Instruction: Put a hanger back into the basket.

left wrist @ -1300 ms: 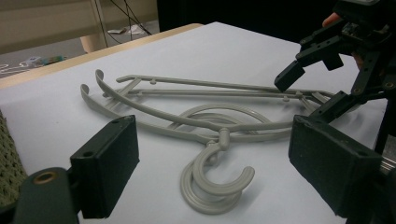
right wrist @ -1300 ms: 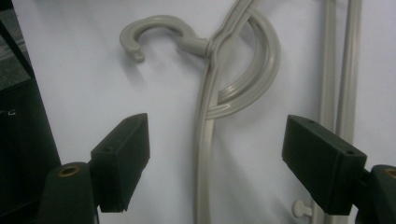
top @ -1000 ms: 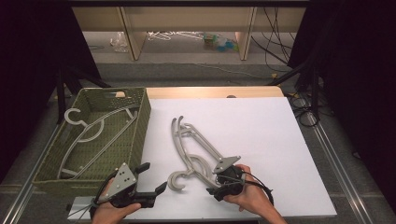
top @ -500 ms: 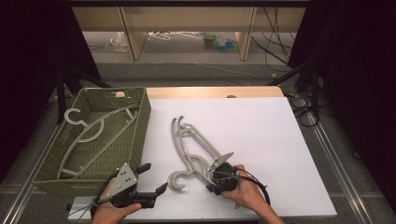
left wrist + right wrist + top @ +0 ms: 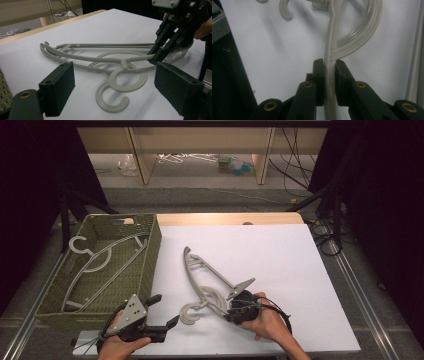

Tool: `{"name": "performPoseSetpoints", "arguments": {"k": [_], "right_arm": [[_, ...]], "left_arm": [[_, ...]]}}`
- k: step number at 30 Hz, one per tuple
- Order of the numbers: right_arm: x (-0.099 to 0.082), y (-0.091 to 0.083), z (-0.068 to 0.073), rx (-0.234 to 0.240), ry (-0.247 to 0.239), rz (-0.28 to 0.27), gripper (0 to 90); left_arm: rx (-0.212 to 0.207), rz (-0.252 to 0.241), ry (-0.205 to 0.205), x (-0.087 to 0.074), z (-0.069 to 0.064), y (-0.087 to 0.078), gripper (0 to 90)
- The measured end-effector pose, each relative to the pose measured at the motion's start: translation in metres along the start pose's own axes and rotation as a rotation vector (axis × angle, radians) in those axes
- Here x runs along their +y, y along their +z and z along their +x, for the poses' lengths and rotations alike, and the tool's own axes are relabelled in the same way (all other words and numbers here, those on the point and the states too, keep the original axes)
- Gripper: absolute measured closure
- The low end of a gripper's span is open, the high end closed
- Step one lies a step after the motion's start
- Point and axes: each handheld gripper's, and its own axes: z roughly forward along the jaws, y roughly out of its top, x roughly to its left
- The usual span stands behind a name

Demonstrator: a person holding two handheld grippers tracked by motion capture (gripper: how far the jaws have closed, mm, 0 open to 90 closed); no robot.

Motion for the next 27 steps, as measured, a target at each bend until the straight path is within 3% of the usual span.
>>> {"name": "performPoseSetpoints", "arguments": {"k": [3, 5, 14, 17, 22, 27], "right_arm": [[-0.001, -0.010, -0.002, 0.001, -0.035, 0.001, 81.0], [-0.003, -0.017, -0.003, 0.000, -0.062, 0.003, 81.0], [-0.014, -0.049, -0.009, 0.013, -0.152, -0.028, 81.6], [-0.015, -0.054, -0.008, 0.030, -0.191, -0.039, 81.8], [-0.017, -0.054, -0.006, 0.077, -0.240, -0.017, 81.8], [-0.017, -0.057, -0.003, 0.128, -0.271, -0.022, 81.8]], "left_arm": [[0.007, 0.003, 0.047, 0.002, 0.001, -0.001, 18.0], [0.011, -0.015, 0.056, 0.003, 0.002, 0.001, 19.9], [0.041, 0.014, 0.111, 0.009, 0.006, 0.014, 24.9], [0.020, 0.022, 0.119, 0.009, 0.006, 0.017, 28.3], [-0.019, 0.039, 0.167, 0.010, 0.001, 0.029, 30.2], [-0.067, 0.076, 0.266, 0.013, -0.007, 0.049, 32.5]]}}
